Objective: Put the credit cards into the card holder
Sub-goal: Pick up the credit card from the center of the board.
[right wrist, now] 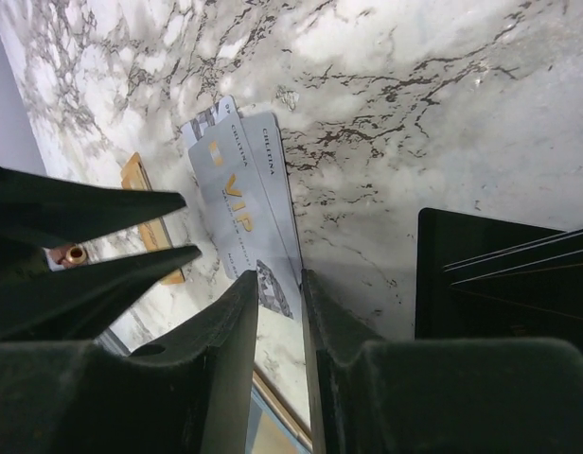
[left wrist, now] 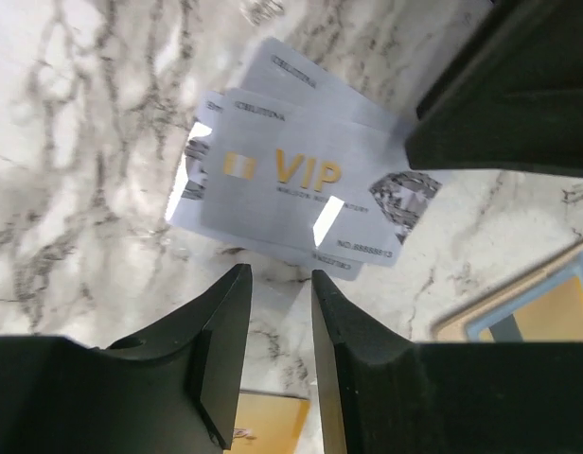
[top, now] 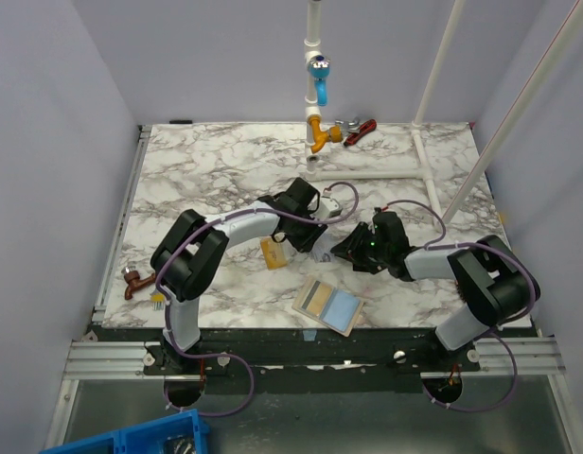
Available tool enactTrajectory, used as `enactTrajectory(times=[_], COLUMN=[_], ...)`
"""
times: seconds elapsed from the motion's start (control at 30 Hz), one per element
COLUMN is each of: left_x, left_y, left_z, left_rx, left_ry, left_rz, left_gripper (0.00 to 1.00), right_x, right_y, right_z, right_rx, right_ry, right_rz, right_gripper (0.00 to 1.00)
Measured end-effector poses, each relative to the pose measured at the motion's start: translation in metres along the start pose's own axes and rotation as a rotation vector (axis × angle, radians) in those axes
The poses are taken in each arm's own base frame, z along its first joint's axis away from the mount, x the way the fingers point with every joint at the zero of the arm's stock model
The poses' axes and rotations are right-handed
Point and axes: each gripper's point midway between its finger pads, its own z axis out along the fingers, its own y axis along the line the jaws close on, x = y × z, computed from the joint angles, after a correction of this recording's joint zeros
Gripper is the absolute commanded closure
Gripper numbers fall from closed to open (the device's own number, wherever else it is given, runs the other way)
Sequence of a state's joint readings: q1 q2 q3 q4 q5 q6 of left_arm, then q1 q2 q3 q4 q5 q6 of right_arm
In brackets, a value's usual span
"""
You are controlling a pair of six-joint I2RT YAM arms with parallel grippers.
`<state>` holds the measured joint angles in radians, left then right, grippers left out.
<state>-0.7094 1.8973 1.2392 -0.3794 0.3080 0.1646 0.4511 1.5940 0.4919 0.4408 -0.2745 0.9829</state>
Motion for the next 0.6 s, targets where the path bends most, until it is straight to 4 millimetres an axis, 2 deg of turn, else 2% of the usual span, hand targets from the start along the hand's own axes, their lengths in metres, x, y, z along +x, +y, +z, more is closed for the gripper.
enactTrajectory(times=[0.1,0.2,0.3,0.43,0.5,0.6], left_x=[-0.009,-0.017,-0.015,-0.003,-0.005,-0.010], left_y=[0.011,0.013,0.013,0.013,0.014,0.016], left_z=[-0.004,-0.004,-0.002,0.003,0.004,0.004], left_rx=[-0.048,-0.054,-0.054,-0.052,-0.055,-0.060], left_ry=[0.000,-0.017,-0.016,-0.005,-0.017,-0.033], left_rz=[0.002,0.007,0.007,0.003,0.006,0.011], left_gripper=[0.66,0.66,0.64,0.64,0.64,0.64], right_x=[-0.001,-0.010,-0.029,-0.056,-0.063,-0.062], right_y=[-0.001,0.002,0.014,0.033,0.035,0.030], right_z=[-0.001,0.001,0.004,0.010,0.014,0.018], right_rx=[0.008,0.036,0.051,0.060,0.067,0.085], right_ry=[-0.001,-0.013,-0.053,-0.114,-0.126,-0.119], right_rz=[-0.019,-0.057,-0.104,-0.163,-0.177,-0.176], right_gripper=[0.68,0.63,0.59,0.59,0.59,0.59])
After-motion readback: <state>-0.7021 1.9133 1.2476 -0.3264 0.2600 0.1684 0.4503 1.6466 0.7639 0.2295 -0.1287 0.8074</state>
